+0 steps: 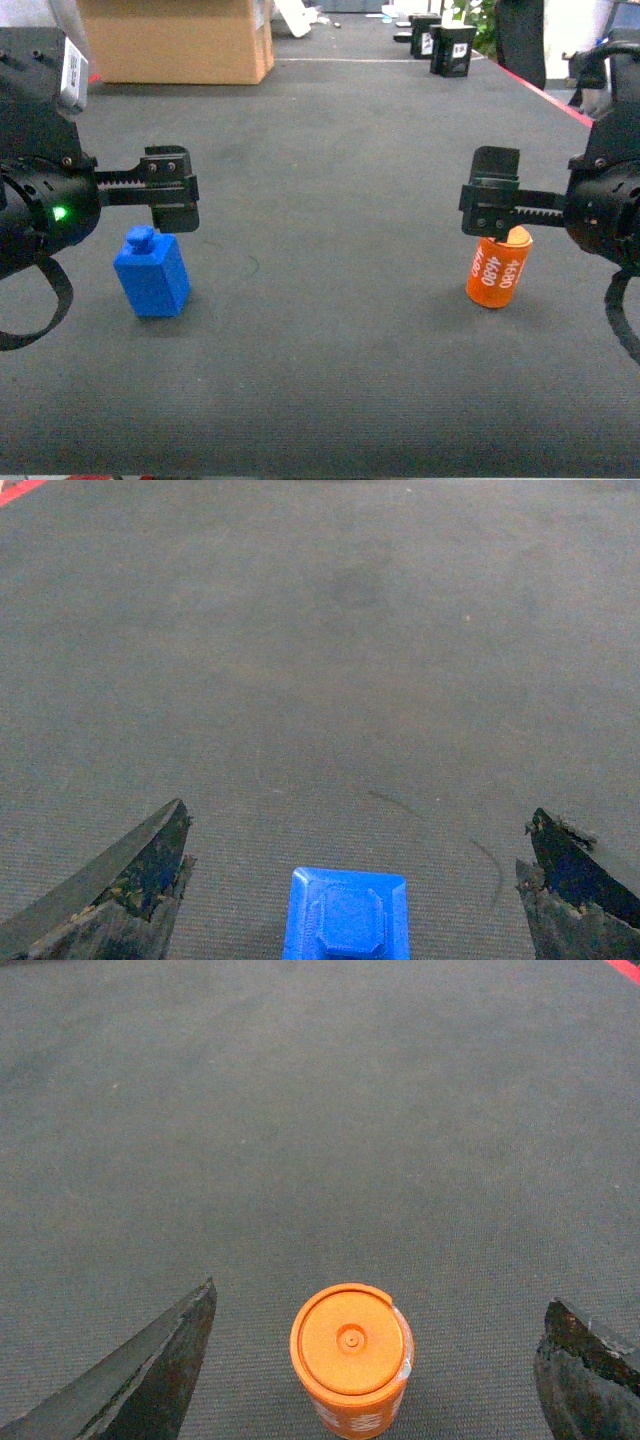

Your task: Sort blue parts and orange caps into right shelf containers

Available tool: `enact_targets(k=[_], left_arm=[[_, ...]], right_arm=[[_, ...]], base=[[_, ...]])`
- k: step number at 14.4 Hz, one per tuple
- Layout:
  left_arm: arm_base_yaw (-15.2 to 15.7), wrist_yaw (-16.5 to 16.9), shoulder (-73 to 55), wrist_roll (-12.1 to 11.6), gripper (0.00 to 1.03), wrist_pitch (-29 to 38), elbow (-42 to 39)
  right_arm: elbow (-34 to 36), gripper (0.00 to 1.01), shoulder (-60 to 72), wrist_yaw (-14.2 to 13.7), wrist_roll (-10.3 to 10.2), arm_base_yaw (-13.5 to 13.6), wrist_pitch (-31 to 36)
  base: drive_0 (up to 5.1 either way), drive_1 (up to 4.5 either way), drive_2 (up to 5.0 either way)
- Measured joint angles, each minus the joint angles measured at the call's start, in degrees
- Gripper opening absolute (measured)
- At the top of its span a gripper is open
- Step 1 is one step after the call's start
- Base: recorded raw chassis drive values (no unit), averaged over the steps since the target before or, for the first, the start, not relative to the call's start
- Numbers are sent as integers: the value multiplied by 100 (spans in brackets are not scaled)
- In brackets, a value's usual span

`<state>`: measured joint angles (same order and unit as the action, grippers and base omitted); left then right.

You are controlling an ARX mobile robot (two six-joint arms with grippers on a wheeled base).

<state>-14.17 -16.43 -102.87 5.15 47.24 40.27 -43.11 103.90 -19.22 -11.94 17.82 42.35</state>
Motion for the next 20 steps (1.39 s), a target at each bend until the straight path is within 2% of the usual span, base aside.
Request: enact_targets(k=[7, 11, 16, 20], left_arm=[[-66, 9, -745, 92, 98, -2, 260], [-24, -2, -1069, 118, 98, 42, 334], [72, -17, -1491, 286, 98, 35, 494], [109, -17, -1698, 426, 98, -24, 553]], right_arm=[[-444, 98, 905, 256, -181, -72, -83], [-632, 98, 1287, 275, -201, -72, -120], [-1034, 98, 1746, 282, -221, -70, -334], [-1196, 98, 1886, 160, -221, -59, -302]], base=[[0, 0, 0], [0, 0, 0], [0, 0, 0], [0, 0, 0]])
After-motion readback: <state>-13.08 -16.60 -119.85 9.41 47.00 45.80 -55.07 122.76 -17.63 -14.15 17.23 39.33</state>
